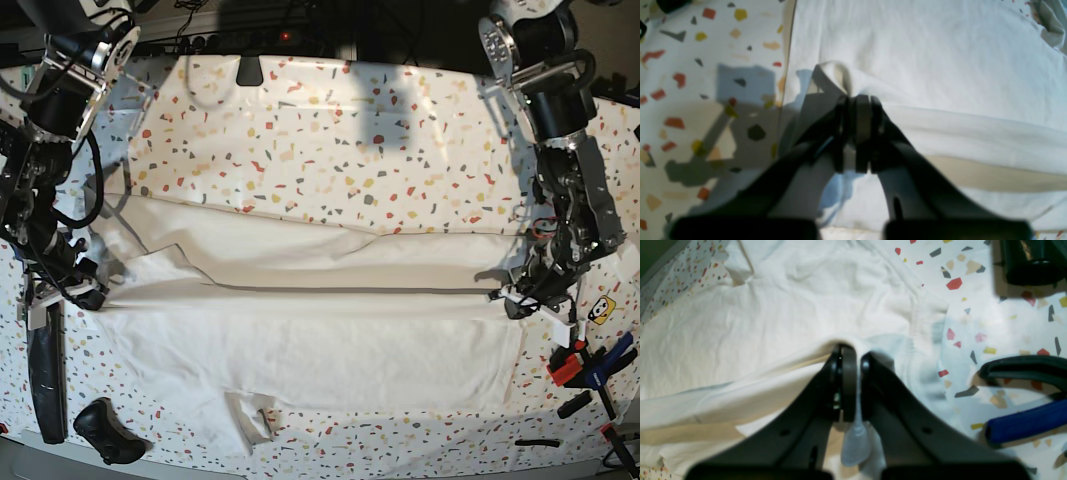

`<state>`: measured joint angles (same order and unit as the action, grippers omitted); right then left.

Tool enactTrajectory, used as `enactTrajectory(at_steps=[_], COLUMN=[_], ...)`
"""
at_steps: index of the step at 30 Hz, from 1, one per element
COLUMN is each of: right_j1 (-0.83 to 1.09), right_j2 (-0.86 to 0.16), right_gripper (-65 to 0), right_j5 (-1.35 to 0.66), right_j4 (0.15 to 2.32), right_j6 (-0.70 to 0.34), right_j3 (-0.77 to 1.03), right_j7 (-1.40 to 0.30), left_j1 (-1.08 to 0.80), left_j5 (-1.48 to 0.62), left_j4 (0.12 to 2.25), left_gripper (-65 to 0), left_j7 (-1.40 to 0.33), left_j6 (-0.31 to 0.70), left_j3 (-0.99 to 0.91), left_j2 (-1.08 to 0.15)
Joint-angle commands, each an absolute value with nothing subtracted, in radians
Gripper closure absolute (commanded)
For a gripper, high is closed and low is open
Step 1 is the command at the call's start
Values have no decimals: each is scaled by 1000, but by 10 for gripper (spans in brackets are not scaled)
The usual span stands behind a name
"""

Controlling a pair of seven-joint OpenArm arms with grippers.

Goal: Fold the T-shirt properly
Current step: 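Lift the collar edge with both grippers and fold it toward the hem, then lower the folded edge onto the shirt and open both grippers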

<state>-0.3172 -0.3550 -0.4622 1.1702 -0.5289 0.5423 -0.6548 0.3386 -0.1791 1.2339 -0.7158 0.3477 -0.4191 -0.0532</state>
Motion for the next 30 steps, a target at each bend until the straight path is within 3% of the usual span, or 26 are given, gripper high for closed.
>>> enactTrajectory(at_steps=[1, 8, 9, 12, 14, 19, 30], right_j1=[-342, -343, -343, -344, -349, -355, -355], right_j2=[-379, -380, -380, -381, -384, -409, -437], right_gripper=[0, 0, -39, -208, -252, -253, -253], right_j5=[-467, -466, -466, -463, -434, -424, -479], right_j4=[1183, 1183, 1183, 1183, 1183, 1183, 1183], right_j6=[-523, -524, -523, -523, -523, -523, -525], right_j3=[543, 543, 543, 543, 543, 543, 543], right_j7=[-625, -627, -621, -587, -577, -576, -675], left_j1=[368, 370, 371, 375, 381, 389, 388], left_j5=[-183, -183, -183, -183, -183, -183, -184], left_j4=[1234, 1204, 1204, 1204, 1204, 1205, 1222], left_gripper=[0, 0, 0, -190, -246, -250, -267], left_j7=[-680, -649, -649, -640, -636, -638, -884], left_j6=[345, 345, 345, 345, 345, 344, 344], left_j3=[-422, -422, -422, -422, -422, -422, -422], left_j2=[-67, -67, -67, -68, -68, -70, -154])
